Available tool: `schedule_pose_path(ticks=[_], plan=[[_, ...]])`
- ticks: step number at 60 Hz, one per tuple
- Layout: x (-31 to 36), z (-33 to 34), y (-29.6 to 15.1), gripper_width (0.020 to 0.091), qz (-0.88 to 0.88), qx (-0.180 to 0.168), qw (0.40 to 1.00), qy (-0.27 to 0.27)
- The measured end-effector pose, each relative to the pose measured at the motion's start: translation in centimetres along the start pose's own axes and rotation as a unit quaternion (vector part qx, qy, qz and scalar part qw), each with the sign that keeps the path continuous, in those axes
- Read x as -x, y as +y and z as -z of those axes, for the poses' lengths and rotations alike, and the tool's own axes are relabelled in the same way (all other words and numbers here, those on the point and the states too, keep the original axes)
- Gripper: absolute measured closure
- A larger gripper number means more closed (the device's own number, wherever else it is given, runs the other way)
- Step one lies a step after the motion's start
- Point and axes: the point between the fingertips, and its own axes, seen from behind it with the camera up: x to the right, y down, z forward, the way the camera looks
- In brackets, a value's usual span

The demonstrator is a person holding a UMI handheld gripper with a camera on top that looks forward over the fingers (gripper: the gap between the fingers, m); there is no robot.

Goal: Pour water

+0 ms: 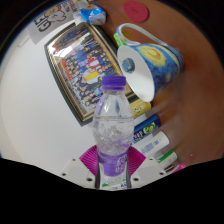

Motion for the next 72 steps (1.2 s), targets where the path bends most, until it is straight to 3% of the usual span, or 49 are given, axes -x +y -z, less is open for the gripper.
schedule_pose_path(ticks=[12,29,37,45,59,72], plan=[[-0.5,0.6,-0.4,0.0758,0.275,0.002,0.957,0.087],[10.5,2.4,-3.2,0.0758,0.667,-0.044,0.74,0.078],[14.8,4.6,-7.5,0.0758,0.767,-0.09,0.63,0.078],[15.6,6.3,-14.5,0.076,0.819,-0.125,0.547,0.122],[9.0,8.5,-25.6,0.0759,0.826,-0.11,0.513,0.206],[2.3,9.6,-30.0,0.0758,0.814,-0.086,0.521,0.241]])
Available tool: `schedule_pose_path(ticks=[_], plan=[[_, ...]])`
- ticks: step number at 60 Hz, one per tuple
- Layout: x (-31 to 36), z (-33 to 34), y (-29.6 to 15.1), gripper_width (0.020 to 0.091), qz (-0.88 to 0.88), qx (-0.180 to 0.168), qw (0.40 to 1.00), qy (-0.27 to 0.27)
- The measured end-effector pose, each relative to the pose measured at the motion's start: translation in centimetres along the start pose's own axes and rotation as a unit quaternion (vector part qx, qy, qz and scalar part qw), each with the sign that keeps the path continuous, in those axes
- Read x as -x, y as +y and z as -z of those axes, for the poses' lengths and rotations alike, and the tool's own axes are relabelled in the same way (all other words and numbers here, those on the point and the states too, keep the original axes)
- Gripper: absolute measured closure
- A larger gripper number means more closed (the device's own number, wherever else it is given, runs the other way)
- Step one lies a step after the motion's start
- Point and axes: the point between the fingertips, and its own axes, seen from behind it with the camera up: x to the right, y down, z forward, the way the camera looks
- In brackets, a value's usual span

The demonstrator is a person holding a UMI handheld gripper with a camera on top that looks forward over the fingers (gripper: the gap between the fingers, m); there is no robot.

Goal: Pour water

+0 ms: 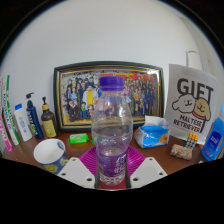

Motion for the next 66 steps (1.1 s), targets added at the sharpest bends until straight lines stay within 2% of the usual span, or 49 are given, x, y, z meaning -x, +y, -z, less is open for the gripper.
schedule_pose_path(ticks=[3,7,12,18,20,24,26,37,51,66], plan=[[-0.1,-0.1,1.6,0.0752,0.001,0.01,1.0,0.003],[0.0,0.3,1.3,0.0743,0.004,-0.018,1.0,0.008],[0.2,0.4,1.3,0.0664,0.012,-0.023,1.0,0.009],[-0.1,0.3,1.6,0.0581,0.007,-0.002,1.0,0.008],[-0.1,0.4,1.9,0.0503,0.005,0.011,1.0,0.009],[-0.2,1.3,1.9,0.0297,0.004,0.026,1.0,0.012],[-0.3,1.9,1.8,0.0242,0.006,0.03,0.999,0.015],[0.4,8.0,1.2,0.0247,0.014,0.073,0.997,0.032],[4.9,21.4,-0.3,0.0247,0.022,0.121,0.991,0.05],[11.1,34.0,-0.7,0.0249,0.026,0.139,0.989,0.04]])
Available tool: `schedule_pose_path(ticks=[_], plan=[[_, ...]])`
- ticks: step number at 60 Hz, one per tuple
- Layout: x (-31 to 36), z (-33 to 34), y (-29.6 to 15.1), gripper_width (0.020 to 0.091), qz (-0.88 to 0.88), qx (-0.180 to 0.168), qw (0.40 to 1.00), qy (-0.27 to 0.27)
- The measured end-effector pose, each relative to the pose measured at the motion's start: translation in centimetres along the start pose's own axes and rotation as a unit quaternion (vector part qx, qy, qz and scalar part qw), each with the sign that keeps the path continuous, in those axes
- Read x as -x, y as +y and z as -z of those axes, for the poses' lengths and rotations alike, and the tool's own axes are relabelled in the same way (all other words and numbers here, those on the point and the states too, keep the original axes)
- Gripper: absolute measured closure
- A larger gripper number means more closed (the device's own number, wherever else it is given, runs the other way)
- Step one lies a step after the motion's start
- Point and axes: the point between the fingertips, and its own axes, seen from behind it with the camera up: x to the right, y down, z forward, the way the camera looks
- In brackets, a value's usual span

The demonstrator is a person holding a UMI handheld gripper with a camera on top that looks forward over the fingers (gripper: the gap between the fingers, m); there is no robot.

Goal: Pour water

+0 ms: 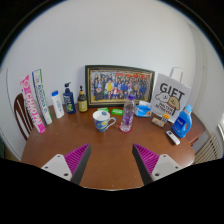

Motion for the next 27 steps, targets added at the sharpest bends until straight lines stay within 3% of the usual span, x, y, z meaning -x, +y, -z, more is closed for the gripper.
schedule_pose_path(ticks=[27], plan=[[0.8,6.7,1.3,0.0249,0.021,-0.003,0.999,0.025]])
